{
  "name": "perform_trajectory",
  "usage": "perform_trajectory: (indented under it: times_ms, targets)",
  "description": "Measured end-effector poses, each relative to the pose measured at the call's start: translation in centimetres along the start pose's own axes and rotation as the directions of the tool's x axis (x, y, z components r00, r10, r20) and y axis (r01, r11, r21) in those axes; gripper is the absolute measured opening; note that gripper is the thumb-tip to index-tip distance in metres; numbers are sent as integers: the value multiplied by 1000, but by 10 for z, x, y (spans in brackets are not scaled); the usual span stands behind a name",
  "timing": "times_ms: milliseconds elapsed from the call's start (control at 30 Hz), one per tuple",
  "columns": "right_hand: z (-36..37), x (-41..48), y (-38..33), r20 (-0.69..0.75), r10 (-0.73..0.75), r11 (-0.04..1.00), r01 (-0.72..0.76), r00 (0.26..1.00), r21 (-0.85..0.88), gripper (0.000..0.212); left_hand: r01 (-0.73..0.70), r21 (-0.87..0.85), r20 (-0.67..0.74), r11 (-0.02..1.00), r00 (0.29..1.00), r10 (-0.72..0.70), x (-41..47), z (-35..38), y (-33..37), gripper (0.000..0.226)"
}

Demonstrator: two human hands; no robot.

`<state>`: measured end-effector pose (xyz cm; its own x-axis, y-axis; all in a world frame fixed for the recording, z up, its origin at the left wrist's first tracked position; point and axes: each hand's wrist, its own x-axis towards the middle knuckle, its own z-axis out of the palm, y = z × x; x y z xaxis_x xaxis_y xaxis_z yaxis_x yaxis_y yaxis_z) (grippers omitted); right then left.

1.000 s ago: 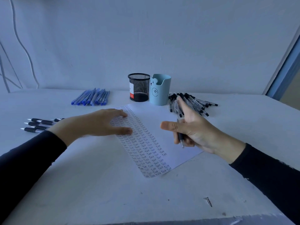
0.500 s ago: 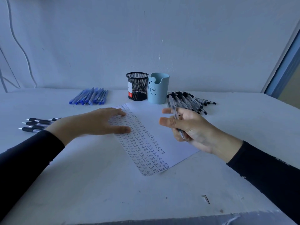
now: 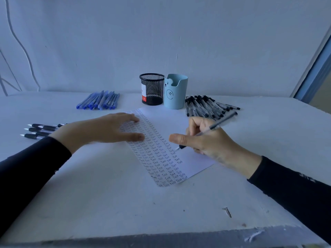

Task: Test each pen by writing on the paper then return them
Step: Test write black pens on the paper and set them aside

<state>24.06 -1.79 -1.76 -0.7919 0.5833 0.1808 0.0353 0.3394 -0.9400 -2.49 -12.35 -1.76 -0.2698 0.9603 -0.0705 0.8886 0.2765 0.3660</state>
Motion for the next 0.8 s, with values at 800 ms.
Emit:
perform_trajectory:
  times_ms: [800]
  targets:
    - [15,-7,8,69,39,985,-27,997,-170,45,8,23,26,1000,1000,-8,-1,-2,4,108]
